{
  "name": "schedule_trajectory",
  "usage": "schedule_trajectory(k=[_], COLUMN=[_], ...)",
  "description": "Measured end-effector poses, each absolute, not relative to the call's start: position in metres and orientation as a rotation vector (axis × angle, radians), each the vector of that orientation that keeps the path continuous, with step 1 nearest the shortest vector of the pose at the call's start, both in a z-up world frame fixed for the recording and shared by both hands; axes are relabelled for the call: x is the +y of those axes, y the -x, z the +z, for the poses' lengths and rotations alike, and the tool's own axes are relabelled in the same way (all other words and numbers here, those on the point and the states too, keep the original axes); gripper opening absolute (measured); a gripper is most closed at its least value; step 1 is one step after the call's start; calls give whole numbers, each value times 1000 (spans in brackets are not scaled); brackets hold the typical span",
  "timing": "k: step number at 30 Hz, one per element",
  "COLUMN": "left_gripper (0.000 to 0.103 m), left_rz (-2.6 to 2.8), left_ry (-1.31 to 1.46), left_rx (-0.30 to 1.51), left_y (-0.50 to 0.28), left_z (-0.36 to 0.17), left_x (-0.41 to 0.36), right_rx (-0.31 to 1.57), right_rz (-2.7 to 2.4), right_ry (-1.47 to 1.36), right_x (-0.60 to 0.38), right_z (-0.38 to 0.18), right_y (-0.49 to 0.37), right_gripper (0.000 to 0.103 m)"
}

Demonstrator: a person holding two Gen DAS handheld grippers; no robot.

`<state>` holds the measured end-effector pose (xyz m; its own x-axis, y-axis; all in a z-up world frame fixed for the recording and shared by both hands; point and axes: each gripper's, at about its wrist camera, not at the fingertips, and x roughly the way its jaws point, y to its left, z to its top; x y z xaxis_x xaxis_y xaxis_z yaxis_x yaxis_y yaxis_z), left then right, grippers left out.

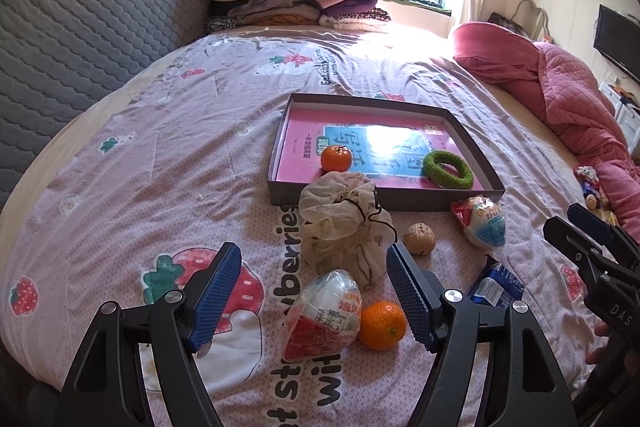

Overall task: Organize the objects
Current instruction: 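Move the left tool toward the clear bag while the right tool approaches the blue snack packet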

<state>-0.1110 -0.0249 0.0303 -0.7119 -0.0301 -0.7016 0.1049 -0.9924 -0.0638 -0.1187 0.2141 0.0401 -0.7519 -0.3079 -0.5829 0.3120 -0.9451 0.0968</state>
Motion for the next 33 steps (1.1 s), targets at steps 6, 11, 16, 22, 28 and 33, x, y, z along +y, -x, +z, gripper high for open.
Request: schedule_trajectory(k=[6, 11, 16, 22, 28, 33], left_gripper=[76, 76, 76, 76, 76, 76], left_rz=[-2833, -2827, -2822, -2814, -2812, -2803], left_ry=[-1198, -1229, -1254, -1268, -1290, -1311], left_rx=[130, 122, 120, 105, 87, 85], left_y=[107, 105, 103, 103, 101, 101], left_z=[21, 14, 8, 4, -2, -8], left_x=[-25, -24, -25, -26, -24, -25], right_rx=[20, 28, 37, 51, 53, 61], right_rz=[-2661, -2659, -2653, -2647, -2640, -2630], right_ry=[-899, -919, -937, -956, -975, -993], right_x=[214, 215, 215, 214, 215, 213], right_z=[36, 31, 25, 20, 15, 10], right_y=[117, 116, 114, 112, 110, 108], right_gripper=[68, 68, 68, 68, 68, 68])
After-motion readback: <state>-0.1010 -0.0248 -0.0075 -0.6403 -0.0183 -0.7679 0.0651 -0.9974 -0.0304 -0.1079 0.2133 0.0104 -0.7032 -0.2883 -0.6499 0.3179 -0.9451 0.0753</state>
